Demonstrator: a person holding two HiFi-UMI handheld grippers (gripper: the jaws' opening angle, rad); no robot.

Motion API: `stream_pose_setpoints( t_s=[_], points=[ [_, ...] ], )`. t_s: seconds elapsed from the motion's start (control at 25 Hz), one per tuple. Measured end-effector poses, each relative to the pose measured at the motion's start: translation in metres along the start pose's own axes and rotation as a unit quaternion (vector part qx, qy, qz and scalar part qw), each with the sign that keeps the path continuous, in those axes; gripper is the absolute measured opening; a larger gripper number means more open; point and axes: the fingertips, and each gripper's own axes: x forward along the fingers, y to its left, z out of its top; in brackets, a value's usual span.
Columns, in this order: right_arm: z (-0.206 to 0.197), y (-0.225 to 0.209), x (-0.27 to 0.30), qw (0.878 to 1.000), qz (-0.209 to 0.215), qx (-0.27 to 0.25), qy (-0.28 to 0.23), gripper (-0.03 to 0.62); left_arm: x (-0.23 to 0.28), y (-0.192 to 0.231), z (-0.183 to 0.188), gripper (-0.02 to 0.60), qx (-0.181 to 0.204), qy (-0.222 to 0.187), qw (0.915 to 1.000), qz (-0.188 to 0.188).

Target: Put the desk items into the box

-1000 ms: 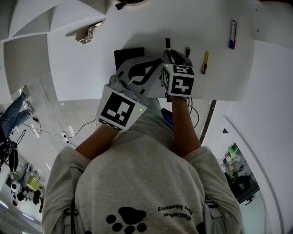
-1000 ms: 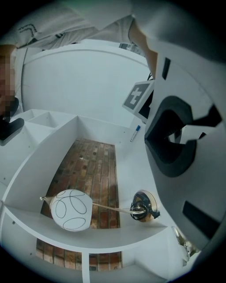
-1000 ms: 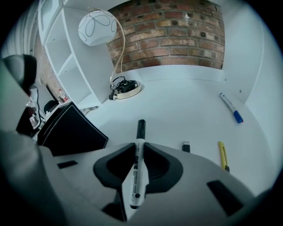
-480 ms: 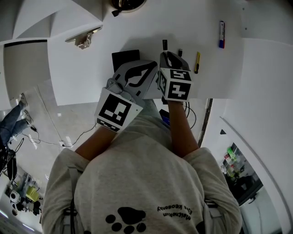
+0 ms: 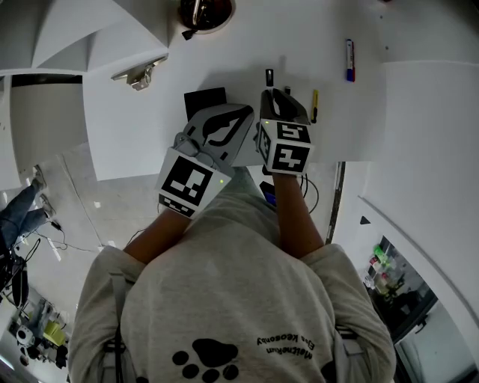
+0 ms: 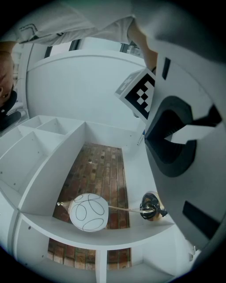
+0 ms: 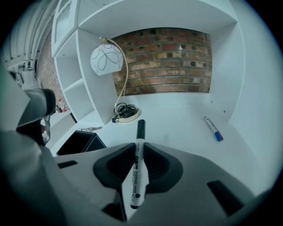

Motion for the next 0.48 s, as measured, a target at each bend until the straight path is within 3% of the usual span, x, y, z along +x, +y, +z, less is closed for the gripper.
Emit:
stream_pose_setpoints(
  t_s=[0.48],
  points=[
    [0.024, 0.006, -0.036, 0.997, -0.012, -0.008, -0.079, 0.075, -0.015, -0.01, 0.014, 0.008, 0.006, -0.018, 0.9998, 0.003]
  ],
)
